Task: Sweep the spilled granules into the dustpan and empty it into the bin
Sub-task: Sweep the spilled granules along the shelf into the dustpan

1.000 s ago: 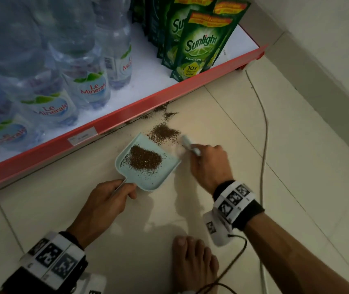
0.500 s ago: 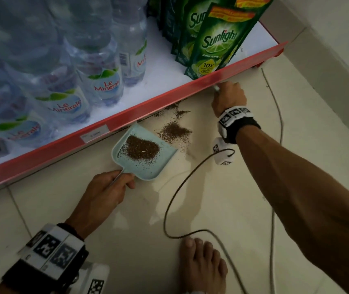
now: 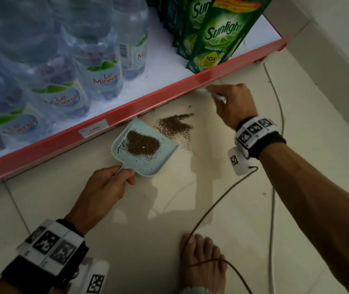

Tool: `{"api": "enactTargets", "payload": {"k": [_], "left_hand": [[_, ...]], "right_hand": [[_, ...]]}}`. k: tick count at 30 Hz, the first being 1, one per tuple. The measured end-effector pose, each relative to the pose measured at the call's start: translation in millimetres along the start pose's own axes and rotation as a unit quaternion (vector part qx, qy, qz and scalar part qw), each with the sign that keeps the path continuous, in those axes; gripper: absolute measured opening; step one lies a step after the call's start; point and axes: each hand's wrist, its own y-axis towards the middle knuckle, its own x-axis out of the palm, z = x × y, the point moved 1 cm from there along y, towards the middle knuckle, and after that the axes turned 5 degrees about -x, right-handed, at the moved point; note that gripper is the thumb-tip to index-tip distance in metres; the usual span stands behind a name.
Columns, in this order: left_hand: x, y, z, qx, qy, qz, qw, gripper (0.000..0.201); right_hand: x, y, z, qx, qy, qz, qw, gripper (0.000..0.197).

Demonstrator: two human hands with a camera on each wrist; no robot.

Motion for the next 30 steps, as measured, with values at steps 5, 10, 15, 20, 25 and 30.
{"api": "enactTargets", "payload": {"k": [5,10,15,20,25,30], "left_hand": [[1.7,0.6,2.6,0.004,0.004,0.002,1.000,0.035],[-0.9,-1.9,0.7,0.003,0.001,0.010,1.000,0.034],[-1.3,-2.9,-1.9,-0.002,-0.005,0.014,1.000,0.034],[-0.6,-5.1,-1.8,-0.001,-0.002,0.013,1.000,0.034],[-1.6,-9.8,-0.8,0.001,-0.007,0.019,1.000,0.035],[-3.4,-17.0,-5.4,-0.004,-0.012,0.036,0.999,0.035]], "right_hand": [[19.9,12.6,-1.4,0.030,-0.047,-0.064,0.996,0.046],[18.3,-18.3,-32.0,-0.177,0.039,-0.116,0.977,0.031],[-0.9,-11.9,-17.2,-0.173,0.062,-0.020,0.983,0.029],[7.8,13.4,4.9,-0.047,-0.033,-0.036,0.998,0.043],[23.1,-12.9,-25.2,-0.189,0.078,-0.103,0.973,0.032],[8.6,-20.2,-17.1,-0.203,0.154,0.012,0.967,0.024]]}}
